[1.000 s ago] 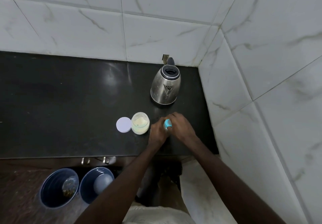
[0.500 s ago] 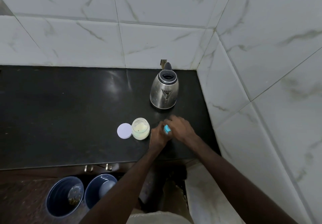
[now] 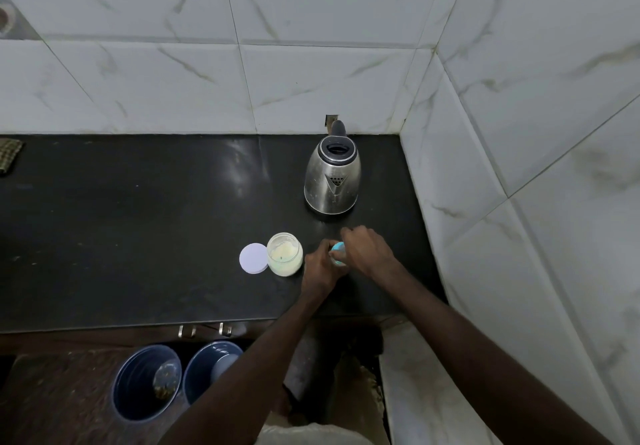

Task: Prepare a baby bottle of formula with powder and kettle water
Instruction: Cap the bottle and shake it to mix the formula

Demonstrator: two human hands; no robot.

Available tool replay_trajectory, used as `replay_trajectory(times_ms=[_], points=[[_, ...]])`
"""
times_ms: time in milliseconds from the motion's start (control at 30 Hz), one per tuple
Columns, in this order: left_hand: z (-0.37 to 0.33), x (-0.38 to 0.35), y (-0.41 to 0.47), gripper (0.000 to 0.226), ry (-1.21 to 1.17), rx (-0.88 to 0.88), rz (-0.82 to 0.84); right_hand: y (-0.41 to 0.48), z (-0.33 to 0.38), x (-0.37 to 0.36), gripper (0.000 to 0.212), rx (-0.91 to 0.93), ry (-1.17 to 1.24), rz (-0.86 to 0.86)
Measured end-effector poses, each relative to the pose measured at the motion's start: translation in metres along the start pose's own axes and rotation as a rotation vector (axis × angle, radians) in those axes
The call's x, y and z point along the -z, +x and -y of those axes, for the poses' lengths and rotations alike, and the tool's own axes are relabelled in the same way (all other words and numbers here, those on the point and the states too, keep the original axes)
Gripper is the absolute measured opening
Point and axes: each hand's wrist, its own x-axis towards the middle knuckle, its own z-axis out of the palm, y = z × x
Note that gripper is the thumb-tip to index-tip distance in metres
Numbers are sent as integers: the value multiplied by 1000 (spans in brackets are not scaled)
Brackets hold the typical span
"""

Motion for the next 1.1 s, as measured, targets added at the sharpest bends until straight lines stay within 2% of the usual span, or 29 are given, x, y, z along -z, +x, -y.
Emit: replay_trajectory(times_ms=[133, 200, 333, 500, 567, 700, 800, 867, 1000, 1100], points=[[4, -2, -1, 47, -103, 23, -20, -1, -3, 1, 41, 99, 50, 99], [3, -2, -3, 46, -98, 8, -22, -3, 0, 0, 39, 54, 35, 78], [-1, 0, -1, 49, -14, 14, -14, -2, 4, 5, 50, -101, -36, 53], [1, 1, -4, 40, -91, -9, -38, -8, 3, 1, 53, 42, 20, 116], [1, 1, -5, 43, -92, -17, -33, -8, 5, 1, 48, 2, -19, 78], [-2, 2, -6, 44, -80, -16, -12, -6, 3, 4, 52, -59, -102, 60], [-2, 1, -5, 40, -89, 7, -33, -6, 1, 2, 55, 68, -24, 77], [-1, 0, -5, 39, -75, 22, -31, -4, -2, -2, 49, 113, -13, 76], [-5, 0, -7, 41, -53, 30, -33, 6, -4, -2, 35, 69, -104, 43], [-6, 0, -8, 43, -49, 43, -43, 9, -8, 0, 47, 105, -78, 85]])
